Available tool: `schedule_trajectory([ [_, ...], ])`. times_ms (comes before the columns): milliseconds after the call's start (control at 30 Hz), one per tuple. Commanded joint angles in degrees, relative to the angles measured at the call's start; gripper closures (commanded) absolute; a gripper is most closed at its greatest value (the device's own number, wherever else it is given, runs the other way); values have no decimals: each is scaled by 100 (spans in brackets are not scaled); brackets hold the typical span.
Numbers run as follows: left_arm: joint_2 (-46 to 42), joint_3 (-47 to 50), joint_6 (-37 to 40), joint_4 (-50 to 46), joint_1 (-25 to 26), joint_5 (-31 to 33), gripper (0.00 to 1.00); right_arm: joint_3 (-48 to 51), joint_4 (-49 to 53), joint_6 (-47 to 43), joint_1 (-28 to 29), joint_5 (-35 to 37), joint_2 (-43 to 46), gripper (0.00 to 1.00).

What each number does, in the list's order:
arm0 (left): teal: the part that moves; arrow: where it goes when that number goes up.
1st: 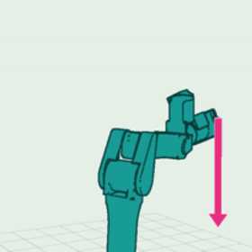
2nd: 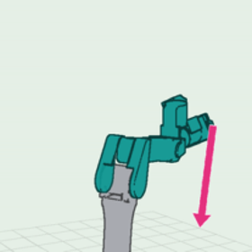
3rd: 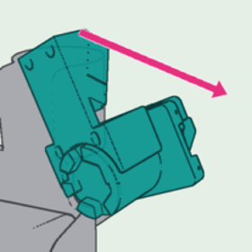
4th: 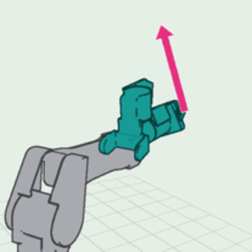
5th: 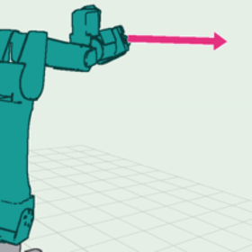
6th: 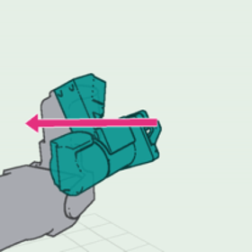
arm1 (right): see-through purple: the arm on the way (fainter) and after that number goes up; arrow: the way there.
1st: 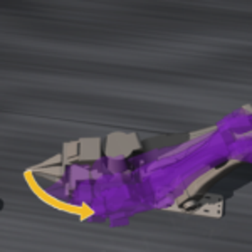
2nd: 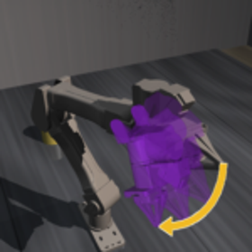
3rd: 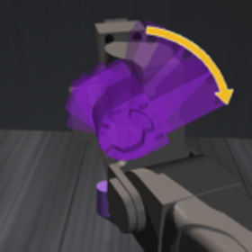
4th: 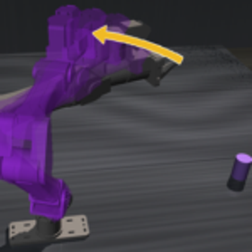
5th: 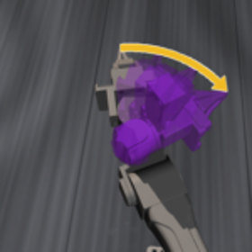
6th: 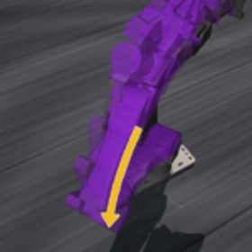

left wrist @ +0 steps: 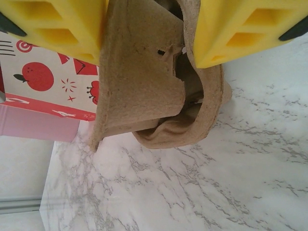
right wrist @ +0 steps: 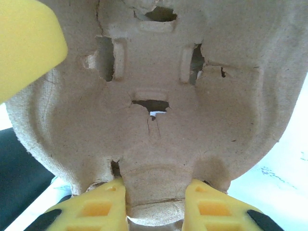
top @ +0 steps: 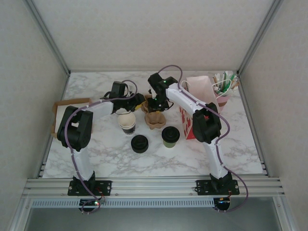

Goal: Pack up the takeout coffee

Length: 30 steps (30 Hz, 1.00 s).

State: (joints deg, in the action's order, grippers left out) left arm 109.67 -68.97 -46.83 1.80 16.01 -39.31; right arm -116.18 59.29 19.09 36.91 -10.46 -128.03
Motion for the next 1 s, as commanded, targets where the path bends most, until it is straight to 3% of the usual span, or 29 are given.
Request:
schedule_trajectory([
  [0,-91,151,-69,58,-23,-92,47,49,-69,107,43,141,216,78],
  [267,-411,288,-158,522,-21,-190,40,-71,33,152,34,248,46,77],
  [567,-900,496,1,706,-52,84,22,-91,-9,217,31,229,-56,77],
  [667,-949,601,9,760,-96,131,22,-26,-87,234,36,209,9,77],
  [967,-1109,809,429,105,-168,298,39,-63,-85,267,29,300,64,77],
])
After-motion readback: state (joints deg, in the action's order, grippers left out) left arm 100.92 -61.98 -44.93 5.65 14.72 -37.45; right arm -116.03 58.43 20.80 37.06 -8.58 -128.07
